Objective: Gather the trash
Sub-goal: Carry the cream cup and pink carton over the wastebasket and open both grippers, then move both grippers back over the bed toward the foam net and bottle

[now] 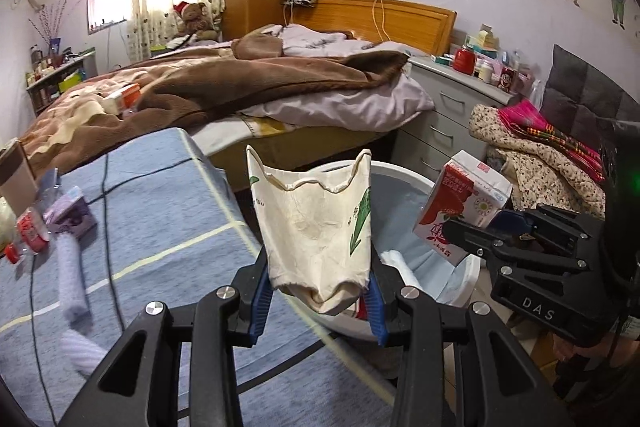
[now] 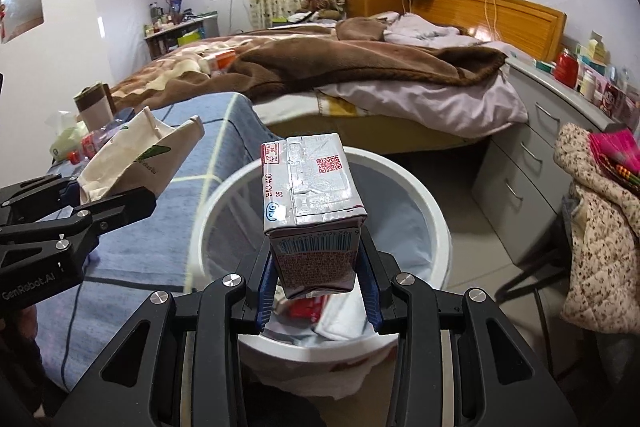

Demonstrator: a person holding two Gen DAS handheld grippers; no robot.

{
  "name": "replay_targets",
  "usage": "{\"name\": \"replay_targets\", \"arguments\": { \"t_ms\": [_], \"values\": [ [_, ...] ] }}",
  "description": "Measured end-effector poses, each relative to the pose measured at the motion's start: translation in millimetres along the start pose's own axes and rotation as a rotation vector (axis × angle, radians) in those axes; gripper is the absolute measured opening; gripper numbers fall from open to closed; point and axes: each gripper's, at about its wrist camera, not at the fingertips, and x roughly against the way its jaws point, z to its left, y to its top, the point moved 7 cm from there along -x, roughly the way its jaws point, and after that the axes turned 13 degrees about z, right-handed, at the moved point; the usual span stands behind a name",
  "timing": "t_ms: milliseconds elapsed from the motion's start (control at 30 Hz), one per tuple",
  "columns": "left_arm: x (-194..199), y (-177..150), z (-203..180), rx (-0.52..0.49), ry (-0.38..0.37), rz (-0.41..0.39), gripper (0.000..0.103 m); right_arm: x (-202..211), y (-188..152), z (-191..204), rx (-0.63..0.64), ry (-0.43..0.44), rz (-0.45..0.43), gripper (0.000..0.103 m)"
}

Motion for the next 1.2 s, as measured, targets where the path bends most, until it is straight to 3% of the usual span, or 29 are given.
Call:
{"name": "replay_targets", "arguments": {
  "t_ms": [433,500,600,767,1200],
  "values": [
    [-31.8,12.2,-16.4,-0.022,-0.042,0.059,0.044,-20.9,-3.8,-21.9,-0.056,-0.031,0.078,0.038],
    [-34.7,12.7,-16.8,-0.023,-0.056,0.063,0.052,-22.3,-4.7,-22.0,-0.052,-0.042,0.084,0.038],
    [-36.2,12.5,-15.4,-0.022,-0.059,0.059,0.055,-24.3,-4.4,-24.7,-0.053,-0.069,0.086,0.038],
    [-34.0,11.5,-9.1,-0.003,-0.059,0.052,0.062,-24.3,-3.2,-27.5,-0.07,-0.071,0.085,0.055],
    [-12.2,4.6,22.7,0.059,-0.027,0.013,0.062,-13.9,4.9,-10.3,-0.059,-0.047,0.038,0.055]
  ]
}}
